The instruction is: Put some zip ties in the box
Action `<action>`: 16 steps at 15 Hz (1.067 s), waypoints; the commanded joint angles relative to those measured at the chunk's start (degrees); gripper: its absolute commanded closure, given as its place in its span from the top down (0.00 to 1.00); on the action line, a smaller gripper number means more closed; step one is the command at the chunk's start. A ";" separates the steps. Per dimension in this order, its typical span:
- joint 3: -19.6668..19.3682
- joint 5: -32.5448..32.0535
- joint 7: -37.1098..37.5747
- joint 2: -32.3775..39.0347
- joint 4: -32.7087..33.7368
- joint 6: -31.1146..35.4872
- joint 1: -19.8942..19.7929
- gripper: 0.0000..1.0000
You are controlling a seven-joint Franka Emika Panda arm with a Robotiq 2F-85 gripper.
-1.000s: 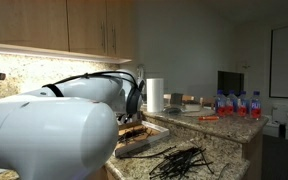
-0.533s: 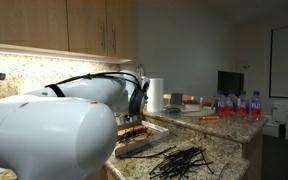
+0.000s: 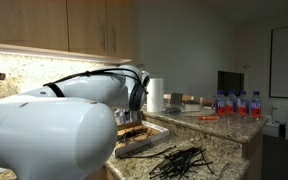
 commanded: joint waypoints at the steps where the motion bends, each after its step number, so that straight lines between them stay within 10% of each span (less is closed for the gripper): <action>1: -1.57 -1.42 7.30 -2.45 -1.20 3.67 0.17 1.00; 7: -5.88 -7.20 15.03 -5.15 -0.40 8.94 2.07 1.00; 16: -2.63 -6.76 2.00 -13.05 -2.51 -12.91 3.30 1.00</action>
